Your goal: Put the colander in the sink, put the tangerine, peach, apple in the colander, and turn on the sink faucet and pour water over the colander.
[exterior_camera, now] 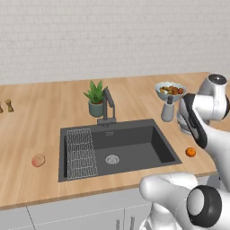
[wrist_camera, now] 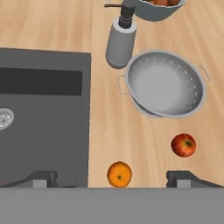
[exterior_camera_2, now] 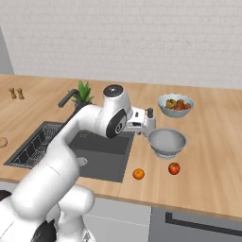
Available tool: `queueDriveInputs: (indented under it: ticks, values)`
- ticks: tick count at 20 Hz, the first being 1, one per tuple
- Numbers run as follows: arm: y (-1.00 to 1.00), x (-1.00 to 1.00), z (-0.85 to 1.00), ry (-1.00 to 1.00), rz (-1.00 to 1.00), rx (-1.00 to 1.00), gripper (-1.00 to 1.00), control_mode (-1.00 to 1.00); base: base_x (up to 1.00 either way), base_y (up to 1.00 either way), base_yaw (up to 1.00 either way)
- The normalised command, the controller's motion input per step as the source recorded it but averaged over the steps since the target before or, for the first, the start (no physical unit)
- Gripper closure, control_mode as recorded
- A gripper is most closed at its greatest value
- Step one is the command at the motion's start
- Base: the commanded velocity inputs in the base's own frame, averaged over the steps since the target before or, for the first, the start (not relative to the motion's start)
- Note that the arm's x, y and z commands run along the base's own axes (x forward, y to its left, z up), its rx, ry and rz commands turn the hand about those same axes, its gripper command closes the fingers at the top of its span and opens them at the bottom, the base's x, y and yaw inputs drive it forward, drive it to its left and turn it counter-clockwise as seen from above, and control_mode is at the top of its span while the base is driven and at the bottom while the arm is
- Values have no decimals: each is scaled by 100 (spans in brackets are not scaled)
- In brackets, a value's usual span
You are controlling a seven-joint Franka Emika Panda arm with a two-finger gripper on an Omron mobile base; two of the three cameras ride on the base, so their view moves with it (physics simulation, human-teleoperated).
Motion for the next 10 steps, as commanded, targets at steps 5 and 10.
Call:
queueDriveInputs:
  ticks: [5,10]
  values:
    - [-3,38,-53,4,-1,-3,-100,-100,0,0,0]
    - [-5,21,-51,1,0,1,-100,-100,0,0,0]
